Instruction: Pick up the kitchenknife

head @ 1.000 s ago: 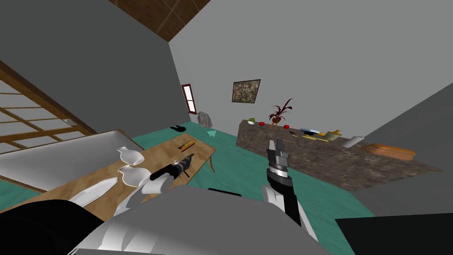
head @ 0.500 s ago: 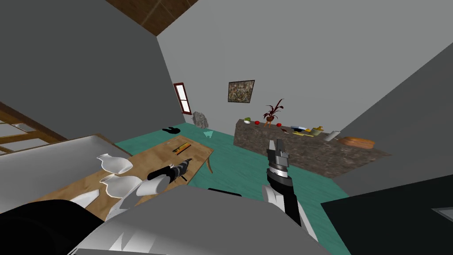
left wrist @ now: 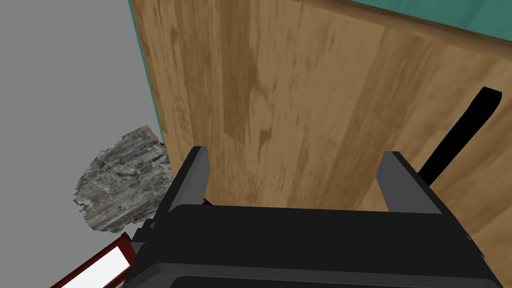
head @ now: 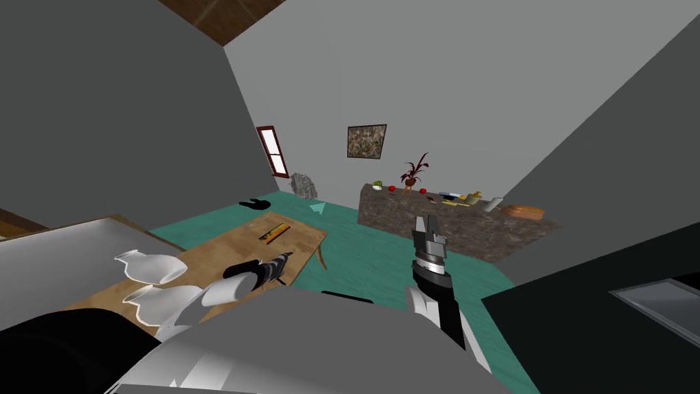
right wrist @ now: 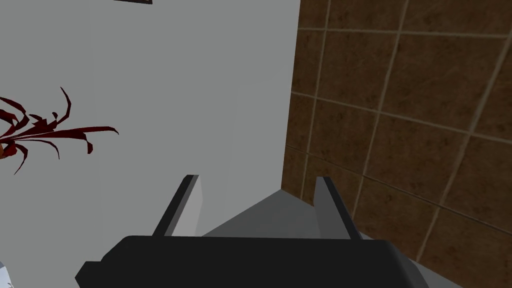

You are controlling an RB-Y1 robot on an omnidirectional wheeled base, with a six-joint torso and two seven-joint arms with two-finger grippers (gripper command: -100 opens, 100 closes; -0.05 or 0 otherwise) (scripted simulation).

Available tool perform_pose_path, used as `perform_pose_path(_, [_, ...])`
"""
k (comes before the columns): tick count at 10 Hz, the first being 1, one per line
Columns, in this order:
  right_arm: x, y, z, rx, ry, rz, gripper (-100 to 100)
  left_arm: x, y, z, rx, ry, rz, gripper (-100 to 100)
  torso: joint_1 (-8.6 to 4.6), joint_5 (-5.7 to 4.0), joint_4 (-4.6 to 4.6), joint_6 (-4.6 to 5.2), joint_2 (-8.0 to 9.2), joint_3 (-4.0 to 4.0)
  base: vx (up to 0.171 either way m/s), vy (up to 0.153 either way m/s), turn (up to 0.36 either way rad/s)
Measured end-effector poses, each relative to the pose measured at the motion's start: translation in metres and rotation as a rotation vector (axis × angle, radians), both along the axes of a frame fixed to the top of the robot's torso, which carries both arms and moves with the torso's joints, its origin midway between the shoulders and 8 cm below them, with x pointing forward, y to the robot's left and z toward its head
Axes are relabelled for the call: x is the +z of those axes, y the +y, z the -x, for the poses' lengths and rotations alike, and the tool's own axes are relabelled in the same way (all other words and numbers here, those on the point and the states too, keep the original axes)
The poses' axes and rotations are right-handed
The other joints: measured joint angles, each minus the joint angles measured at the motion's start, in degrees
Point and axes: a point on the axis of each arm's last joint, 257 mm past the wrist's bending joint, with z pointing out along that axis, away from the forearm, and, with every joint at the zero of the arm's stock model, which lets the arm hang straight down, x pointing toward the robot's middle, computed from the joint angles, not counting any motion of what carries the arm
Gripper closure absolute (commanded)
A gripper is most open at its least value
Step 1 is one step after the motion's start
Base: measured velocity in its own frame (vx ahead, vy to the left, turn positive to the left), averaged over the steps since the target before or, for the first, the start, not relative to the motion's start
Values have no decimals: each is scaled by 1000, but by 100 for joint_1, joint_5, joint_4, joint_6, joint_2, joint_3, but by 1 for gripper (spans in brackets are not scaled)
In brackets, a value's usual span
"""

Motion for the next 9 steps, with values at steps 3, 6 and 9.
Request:
perform_pose_path(3, [0,0,0,0,0,0,0,-14,8,24,0,91,15,-100,-2,-1,0,3,-3,-2,8,29,-110])
perform_pose_path(6, [0,0,0,0,0,0,0,-25,13,46,-3,175,33,-100,1,0,0,0,-3,-2,10,38,-117])
perform_pose_path(9, [0,0,0,0,0,0,0,-35,19,73,-5,259,53,-100,-1,-1,-1,1,-5,-2,11,32,-81])
